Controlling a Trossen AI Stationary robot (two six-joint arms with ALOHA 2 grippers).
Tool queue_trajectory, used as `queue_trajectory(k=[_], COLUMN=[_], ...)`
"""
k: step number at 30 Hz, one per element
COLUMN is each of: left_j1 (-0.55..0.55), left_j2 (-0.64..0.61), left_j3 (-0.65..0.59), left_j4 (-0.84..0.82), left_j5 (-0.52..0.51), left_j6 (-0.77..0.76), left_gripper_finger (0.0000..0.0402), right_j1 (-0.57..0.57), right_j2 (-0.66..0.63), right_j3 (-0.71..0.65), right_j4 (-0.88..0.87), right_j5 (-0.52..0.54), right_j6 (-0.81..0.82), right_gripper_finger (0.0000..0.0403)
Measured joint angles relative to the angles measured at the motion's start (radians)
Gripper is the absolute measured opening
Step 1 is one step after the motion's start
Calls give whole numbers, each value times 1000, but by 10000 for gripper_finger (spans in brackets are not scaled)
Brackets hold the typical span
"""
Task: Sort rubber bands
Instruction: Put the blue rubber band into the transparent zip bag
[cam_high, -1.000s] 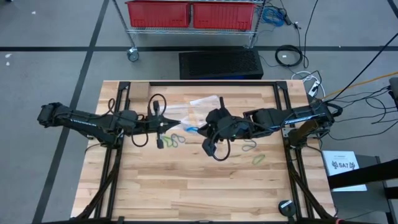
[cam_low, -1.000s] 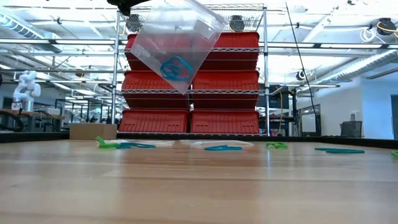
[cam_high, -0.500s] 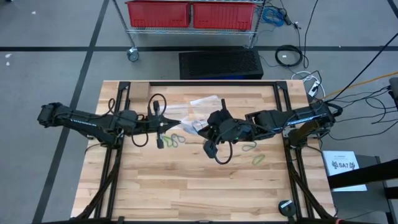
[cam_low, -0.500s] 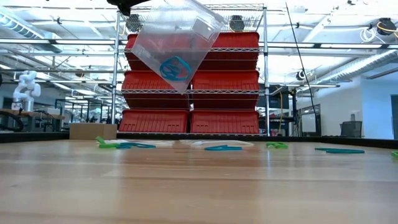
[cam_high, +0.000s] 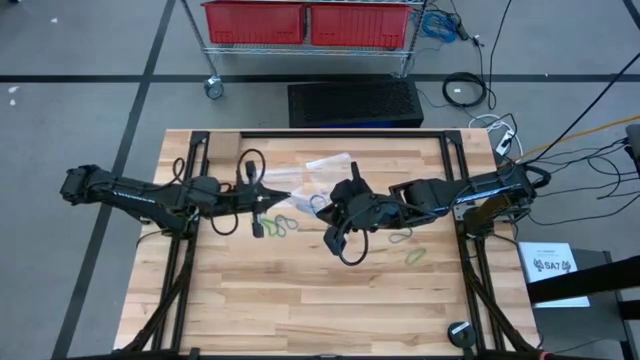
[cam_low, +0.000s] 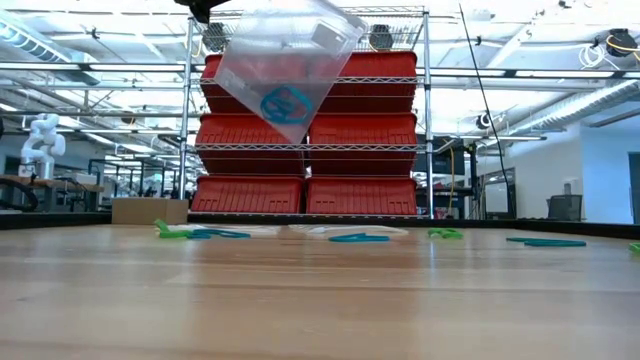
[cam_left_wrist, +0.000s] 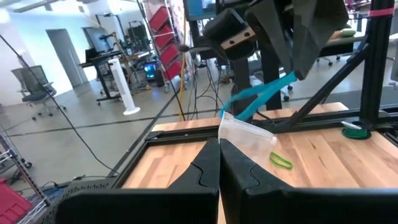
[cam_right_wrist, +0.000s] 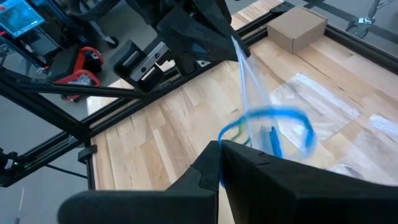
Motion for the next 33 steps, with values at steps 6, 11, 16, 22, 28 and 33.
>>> queue_trajectory(k=[6,11,16,22,28,33], left_j1=[0,0,0,0,0,-25], left_j2=[0,3,27,77,100,100], left_j3=[0,0,0,0,0,0], left_j4=[20,21,26,81,104,118], left_j5=[-9,-58,-77,-95,-94,-94], left_j6=[0,-1,-1,0,0,9], left_gripper_finger=[0,0,0,0,0,0], right_j1=[0,0,0,0,0,-1], right_j2=[6,11,11,14,21,23], right_j3=[0,0,0,0,0,0], right_j4=[11,16,45,46,41,31], right_j5=[-2,-2,-2,-2,-2,-1], right_j6=[2,8,8,7,8,8], right_gripper_finger=[0,0,0,0,0,0])
